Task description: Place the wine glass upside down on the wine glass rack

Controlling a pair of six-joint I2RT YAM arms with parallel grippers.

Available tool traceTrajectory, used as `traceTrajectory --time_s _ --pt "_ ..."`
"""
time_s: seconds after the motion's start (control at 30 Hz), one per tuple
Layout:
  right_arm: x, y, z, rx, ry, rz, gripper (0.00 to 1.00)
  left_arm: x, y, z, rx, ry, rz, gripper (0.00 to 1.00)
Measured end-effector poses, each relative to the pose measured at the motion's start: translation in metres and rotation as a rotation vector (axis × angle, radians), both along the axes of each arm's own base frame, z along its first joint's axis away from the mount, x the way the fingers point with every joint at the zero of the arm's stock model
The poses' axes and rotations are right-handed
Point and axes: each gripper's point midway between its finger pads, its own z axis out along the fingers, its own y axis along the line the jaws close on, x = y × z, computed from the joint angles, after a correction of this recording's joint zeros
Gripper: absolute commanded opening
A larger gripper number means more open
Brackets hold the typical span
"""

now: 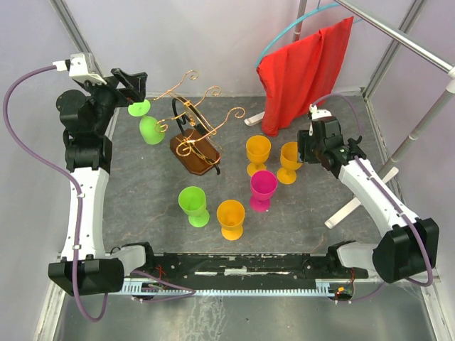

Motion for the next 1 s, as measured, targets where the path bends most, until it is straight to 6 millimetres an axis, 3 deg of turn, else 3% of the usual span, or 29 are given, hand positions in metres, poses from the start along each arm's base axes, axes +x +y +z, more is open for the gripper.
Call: traceTrajectory --time_s 0.1,0.27,0.4,0.6,0.7,0.83,1.0 --pt "-0.001 0.001 -0.012 -0.003 0.027 0.004 0.56 0.000 0.000 0.000 -0.001 0.001 0.000 0.99" --pt "0.001 0.004 -0.019 0.005 0.036 0.013 0.23 0.002 0.000 -0.005 -0.004 0.012 0.001 0.99" --pt "0.003 0.003 -0.018 0.003 0.027 0.011 0.03 0.003 0.000 -0.007 -0.012 0.018 0.001 0.99" --pt "0.003 -0.004 -0.009 -0.043 0.027 0.014 0.01 0.010 0.004 -0.014 -0.067 0.057 0.022 0.99" --pt "0.005 -0.008 0.009 -0.069 0.002 0.021 0.01 0.016 0.009 -0.016 -0.159 0.098 0.062 0.99" --pt "0.006 -0.011 0.049 -0.084 -0.076 0.034 0.01 0.022 0.017 -0.013 -0.280 0.142 0.117 0.99" --pt "0.009 -0.012 0.123 -0.083 -0.245 0.065 0.01 0.025 0.023 -0.004 -0.414 0.172 0.162 0.99"
